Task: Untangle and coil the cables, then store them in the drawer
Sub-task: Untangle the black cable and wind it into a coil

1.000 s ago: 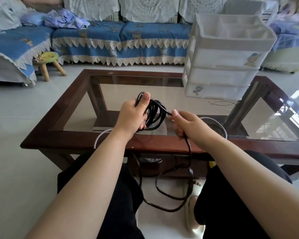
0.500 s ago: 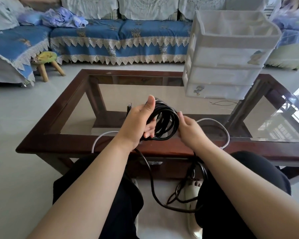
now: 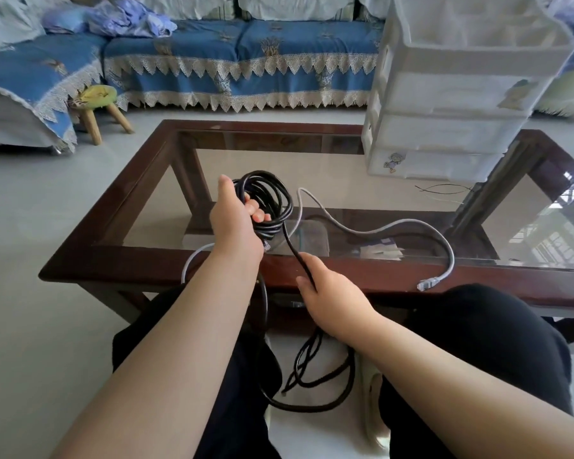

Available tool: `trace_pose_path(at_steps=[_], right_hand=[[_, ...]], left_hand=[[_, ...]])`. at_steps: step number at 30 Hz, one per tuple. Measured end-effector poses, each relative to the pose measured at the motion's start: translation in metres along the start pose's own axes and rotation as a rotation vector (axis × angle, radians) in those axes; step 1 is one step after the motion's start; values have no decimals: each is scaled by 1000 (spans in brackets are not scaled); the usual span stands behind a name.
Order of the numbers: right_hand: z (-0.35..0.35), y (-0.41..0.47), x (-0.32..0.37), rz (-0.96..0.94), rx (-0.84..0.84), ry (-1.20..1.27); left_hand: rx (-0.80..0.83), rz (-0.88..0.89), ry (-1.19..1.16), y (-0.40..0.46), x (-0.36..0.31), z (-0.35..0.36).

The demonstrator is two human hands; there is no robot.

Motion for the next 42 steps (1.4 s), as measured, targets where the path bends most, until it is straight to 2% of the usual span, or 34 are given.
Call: trace_pose_path(at_steps=[3, 6, 9, 12, 15, 19, 24, 27, 29, 33, 35, 39, 42], right_hand=[[-14, -9, 13, -120, -102, -344], [-36, -13, 32, -270, -214, -445], [-51, -9, 49, -452, -228, -527], [-62, -4, 61, -579, -257, -649], [-79, -2, 65, -580, -307, -701], [-108, 10, 51, -379, -265, -630], [-119, 31, 25, -121, -196, -560], [-114, 39, 24, -108, -100, -476], [-108, 39, 27, -165, 7, -294], [-114, 33, 25, -190, 207, 111], [-121, 35, 29, -193, 187, 143], [-139, 34, 41, -209, -9, -6], [-146, 28, 42, -204, -55, -43]], left_hand=[[-53, 51, 149, 5, -7, -4], [-46, 193, 378, 0, -14, 4], [62, 254, 617, -8, -3, 20], [172, 198, 777, -18, 19, 33], [264, 85, 804, -24, 34, 39], [434, 6, 878, -34, 49, 48], [592, -60, 845, -49, 57, 47], [677, -23, 885, -50, 56, 55], [688, -3, 857, -48, 51, 57], [665, -70, 744, -41, 44, 50], [689, -147, 640, -38, 43, 45], [852, -329, 452, -42, 53, 48], [935, -375, 384, -47, 54, 55]])
Point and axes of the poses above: each hand's wrist, its own y-axis towards the middle knuckle, its own z-axis out of the palm, x = y × z, the point moved 9 cm from there along y, towards the middle knuckle, and after that the axes turned 5 degrees about -y, right-handed, at the moved point
